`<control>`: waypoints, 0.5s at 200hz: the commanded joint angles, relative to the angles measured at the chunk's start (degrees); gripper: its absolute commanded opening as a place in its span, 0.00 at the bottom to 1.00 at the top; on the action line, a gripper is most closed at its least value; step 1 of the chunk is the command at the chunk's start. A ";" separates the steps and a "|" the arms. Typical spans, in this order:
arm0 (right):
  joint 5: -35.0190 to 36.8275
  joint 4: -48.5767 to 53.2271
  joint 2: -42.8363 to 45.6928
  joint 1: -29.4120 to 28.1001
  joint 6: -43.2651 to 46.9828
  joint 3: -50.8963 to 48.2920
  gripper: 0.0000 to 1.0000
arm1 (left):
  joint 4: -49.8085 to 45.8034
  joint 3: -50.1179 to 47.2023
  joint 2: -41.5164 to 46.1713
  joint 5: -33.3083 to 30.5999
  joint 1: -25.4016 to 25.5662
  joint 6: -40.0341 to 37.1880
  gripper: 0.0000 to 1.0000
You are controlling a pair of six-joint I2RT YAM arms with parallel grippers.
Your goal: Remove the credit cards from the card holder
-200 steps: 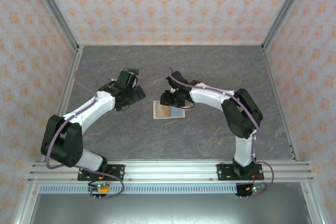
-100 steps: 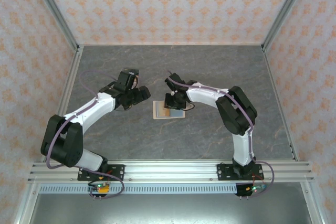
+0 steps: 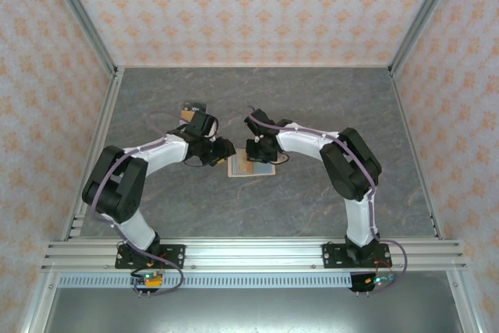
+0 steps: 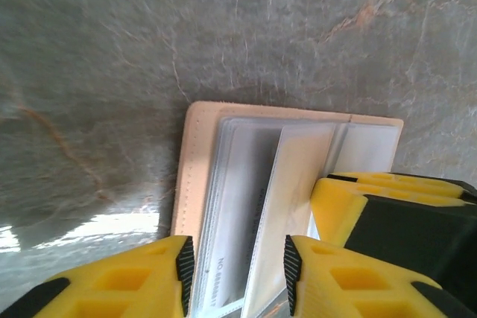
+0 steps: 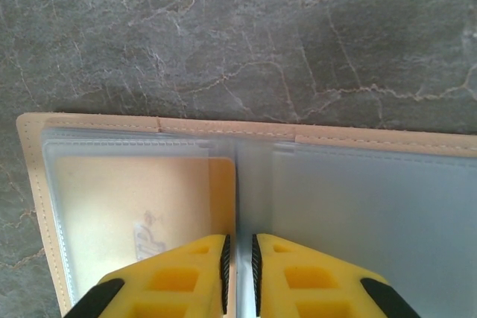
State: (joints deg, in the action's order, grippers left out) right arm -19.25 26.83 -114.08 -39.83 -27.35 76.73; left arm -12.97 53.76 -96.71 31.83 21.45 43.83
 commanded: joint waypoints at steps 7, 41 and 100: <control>3.10 2.80 -2.54 -0.25 0.29 0.60 0.18 | 2.99 2.49 -2.15 3.11 1.00 0.81 0.37; 2.99 2.68 -2.50 -0.24 0.08 0.53 0.18 | 3.39 3.27 -4.42 4.31 1.20 0.74 0.36; 2.13 2.27 -2.41 -0.20 -0.38 0.72 0.17 | 4.22 4.08 -6.73 6.27 1.23 0.54 0.32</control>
State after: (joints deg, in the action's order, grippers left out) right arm -19.27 26.83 -114.17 -39.83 -27.40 76.75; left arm -10.44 56.27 -102.50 36.01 22.41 44.10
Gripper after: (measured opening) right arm 0.175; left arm 0.323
